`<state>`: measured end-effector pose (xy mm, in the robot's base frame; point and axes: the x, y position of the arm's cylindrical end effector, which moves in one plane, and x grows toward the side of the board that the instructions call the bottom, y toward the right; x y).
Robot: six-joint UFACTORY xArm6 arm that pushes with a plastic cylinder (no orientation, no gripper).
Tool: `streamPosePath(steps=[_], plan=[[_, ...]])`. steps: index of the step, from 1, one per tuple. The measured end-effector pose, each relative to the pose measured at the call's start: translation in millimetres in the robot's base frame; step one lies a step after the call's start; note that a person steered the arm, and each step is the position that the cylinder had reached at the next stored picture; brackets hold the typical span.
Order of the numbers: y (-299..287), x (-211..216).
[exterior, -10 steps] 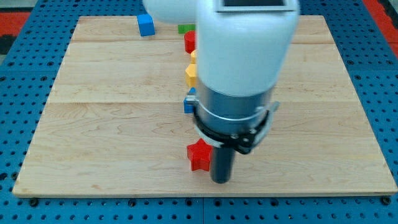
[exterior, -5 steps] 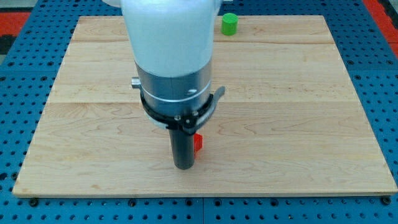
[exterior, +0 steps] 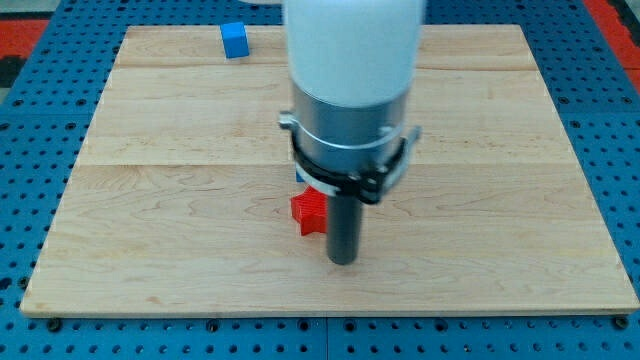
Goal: Slide the red star towards the blue triangle
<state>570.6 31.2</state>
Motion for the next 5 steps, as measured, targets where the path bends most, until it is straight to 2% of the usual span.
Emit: streamPosePath(steps=[2,3,5], plan=[[92.3,24.5],[118.9,45.5],[121.4,48.3]])
